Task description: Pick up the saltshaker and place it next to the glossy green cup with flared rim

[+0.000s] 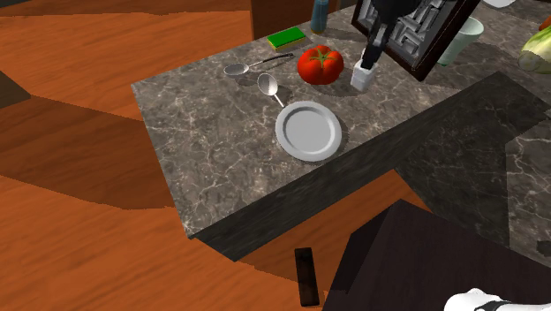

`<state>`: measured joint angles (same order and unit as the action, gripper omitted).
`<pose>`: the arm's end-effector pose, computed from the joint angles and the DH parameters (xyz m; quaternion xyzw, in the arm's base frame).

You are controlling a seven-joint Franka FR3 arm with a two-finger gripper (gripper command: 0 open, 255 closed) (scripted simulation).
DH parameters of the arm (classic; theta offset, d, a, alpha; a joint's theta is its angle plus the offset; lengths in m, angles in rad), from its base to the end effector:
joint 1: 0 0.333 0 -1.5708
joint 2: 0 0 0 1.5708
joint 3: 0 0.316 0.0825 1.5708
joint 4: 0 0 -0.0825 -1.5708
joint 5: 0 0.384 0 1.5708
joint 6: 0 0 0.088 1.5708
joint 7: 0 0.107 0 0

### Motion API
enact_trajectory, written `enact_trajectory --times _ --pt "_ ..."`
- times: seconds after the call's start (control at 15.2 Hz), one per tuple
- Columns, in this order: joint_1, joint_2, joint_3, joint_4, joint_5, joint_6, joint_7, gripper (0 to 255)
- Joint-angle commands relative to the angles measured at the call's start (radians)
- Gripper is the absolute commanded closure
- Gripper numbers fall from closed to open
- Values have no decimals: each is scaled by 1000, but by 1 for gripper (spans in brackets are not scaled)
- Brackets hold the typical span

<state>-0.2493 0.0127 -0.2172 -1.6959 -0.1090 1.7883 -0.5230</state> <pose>0.5092 -0.2661 0.5779 0.9970 0.0379 0.0090 0.0673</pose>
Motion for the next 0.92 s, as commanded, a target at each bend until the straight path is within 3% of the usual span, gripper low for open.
enact_trajectory --times 0.0,0.86 --pt "-22 -11 -22 -15 1 10 -46 255" --pt "-178 19 -176 12 45 38 -362 255"
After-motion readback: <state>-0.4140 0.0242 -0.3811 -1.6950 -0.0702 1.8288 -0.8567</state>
